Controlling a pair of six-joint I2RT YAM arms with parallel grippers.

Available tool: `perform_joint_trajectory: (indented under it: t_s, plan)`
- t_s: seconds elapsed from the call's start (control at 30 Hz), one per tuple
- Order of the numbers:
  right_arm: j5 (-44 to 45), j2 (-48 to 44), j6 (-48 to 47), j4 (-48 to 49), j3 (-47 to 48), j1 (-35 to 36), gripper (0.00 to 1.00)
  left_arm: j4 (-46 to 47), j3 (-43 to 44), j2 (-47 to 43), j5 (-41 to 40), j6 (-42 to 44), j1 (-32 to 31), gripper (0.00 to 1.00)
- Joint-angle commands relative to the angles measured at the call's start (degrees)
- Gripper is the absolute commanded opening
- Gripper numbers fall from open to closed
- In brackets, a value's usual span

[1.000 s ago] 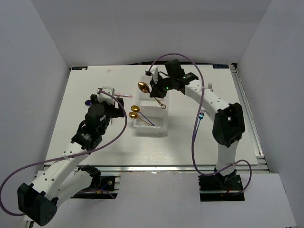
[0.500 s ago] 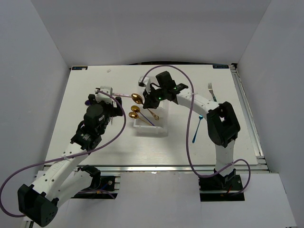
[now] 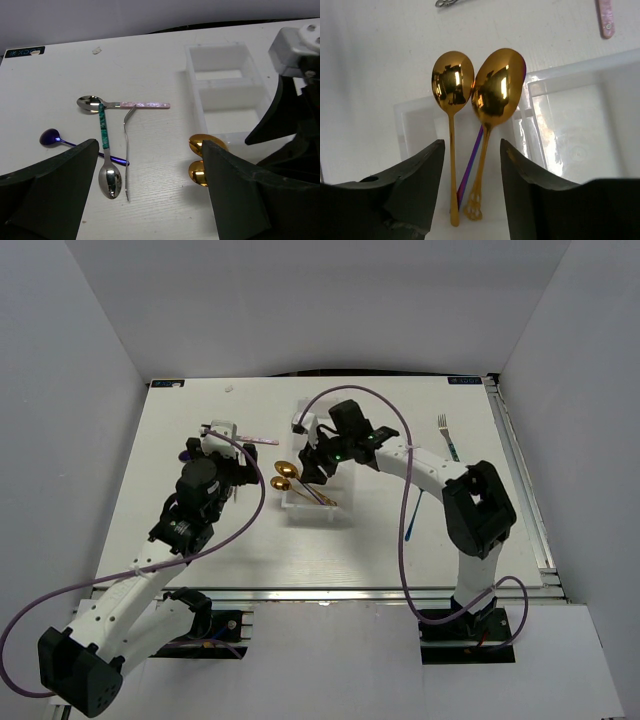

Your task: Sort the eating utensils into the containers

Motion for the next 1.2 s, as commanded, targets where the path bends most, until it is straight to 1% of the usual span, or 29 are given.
perform_joint_trajectory:
  t_s: [0.0, 0.03, 0.1, 0.17, 0.23, 0.27, 0.33, 0.4, 0.43, 0.47, 0.5, 0.53, 0.57, 0.6, 0.63, 0.67, 0.7, 0.77, 0.8, 0.83, 0.9, 0.93, 1.07, 1.1, 1.17]
  plan:
    - [-0.26, -5.77, -3.22, -1.76, 0.34, -0.09, 0.59, 0.18, 0.22, -0.02, 1.64, -0.94, 0.66, 0.94]
    - [-0.70, -6.48, -4.36, -2.38, 0.52, -0.09, 0.62, 0.09, 0.31, 0.33, 1.90, -1.38, 0.74, 0.94]
    - [-0.87, -8.84, -5.51, -3.87, 0.61, -0.09, 0.65, -0.08, 0.40, 0.68, 2.95, -2.08, 1.27, 0.94]
    - [-3.15, -10.69, -8.39, -7.38, 1.04, -0.52, 0.68, -0.35, 0.75, 1.30, 3.83, -3.39, 1.97, 0.94]
    - [-7.79, -13.50, -11.21, -10.63, 1.40, -1.40, 0.71, -0.79, 1.01, 1.91, 5.07, -4.28, 2.50, 0.93]
    - [-9.21, -14.38, -13.23, -13.87, 1.40, -2.62, 0.72, -1.05, 1.45, 2.61, 5.59, -4.89, 3.20, 0.92]
    - [-13.15, -17.20, -14.30, -16.26, 0.96, -4.38, 0.73, -2.54, 2.15, 3.76, 9.10, -8.32, 4.43, 0.91]
    - [-17.38, -19.82, -16.23, -19.51, -0.71, -8.51, 0.73, -4.99, 3.47, 5.86, 12.70, -13.31, 7.15, 0.90]
    - [-20.79, -20.80, -16.24, -19.79, -1.67, -10.35, 0.73, -5.62, 3.65, 6.65, 17.68, -15.51, 8.29, 0.89]
    - [-22.39, -21.85, -16.24, -19.88, -4.46, -13.94, 0.73, -6.23, 3.65, 8.14, 19.81, -17.01, 11.26, 0.88]
    - [-23.97, -23.69, -16.59, -20.31, -5.71, -15.63, 0.73, -7.19, 3.39, 8.94, 23.49, -19.55, 13.03, 0.87]
    - [-25.30, -24.58, -17.20, -20.93, -6.68, -18.51, 0.73, -7.46, 3.04, 9.56, 29.44, -22.27, 14.88, 0.86]
    - [-25.40, -26.50, -17.81, -21.45, -8.86, -19.76, 0.73, -7.82, 2.43, 10.87, 32.37, -23.78, 18.72, 0.85]
    - [-25.48, -27.65, -17.73, -20.85, -10.36, -20.82, 0.73, -7.99, 2.25, 11.58, 34.84, -25.01, 20.76, 0.85]
    - [-26.01, -28.88, -17.30, -19.89, -12.03, -22.92, 0.73, -8.26, 2.16, 12.37, 36.95, -28.85, 22.44, 0.85]
    - [-26.62, -30.20, -16.68, -18.49, -15.97, -24.07, 0.73, -9.56, 2.42, 13.24, 39.67, -30.02, 25.59, 0.85]
    - [-27.32, -32.65, -15.81, -15.25, -17.83, -25.12, 0.74, -10.71, 3.99, 14.30, 39.96, -32.30, 26.75, 0.85]
    - [-28.47, -34.25, -14.22, -13.82, -19.86, -27.85, 0.76, -13.60, 6.62, 18.69, 38.31, -34.95, 28.07, 0.86]
    - [-28.82, -35.04, -13.87, -13.47, -20.48, -28.56, 0.76, -17.19, 9.94, 20.62, 37.25, -36.61, 29.38, 0.87]
    - [-29.96, -35.13, -13.17, -13.11, -20.66, -29.78, 0.76, -19.31, 11.80, 24.73, 35.76, -37.32, 29.48, 0.87]
    - [-30.93, -35.48, -12.81, -12.94, -21.45, -30.67, 0.76, -24.31, 14.97, 28.88, 31.36, -39.61, 29.48, 0.87]
    - [-31.02, -35.57, -12.81, -12.67, -21.80, -30.76, 0.76, -25.73, 17.42, 32.38, 29.78, -40.22, 29.75, 0.87]
    - [-30.58, -36.36, -12.98, -12.32, -23.04, -30.76, 0.76, -30.48, 22.10, 38.99, 22.49, -44.26, 30.10, 0.85]
    - [-30.58, -36.54, -13.16, -12.58, -23.04, -30.76, 0.76, -31.10, 23.15, 40.14, 18.30, -44.62, 30.19, 0.84]
    - [-30.14, -36.89, -14.30, -13.28, -23.04, -30.76, 0.76, -32.60, 26.49, 43.73, 15.10, -45.68, 30.45, 0.83]
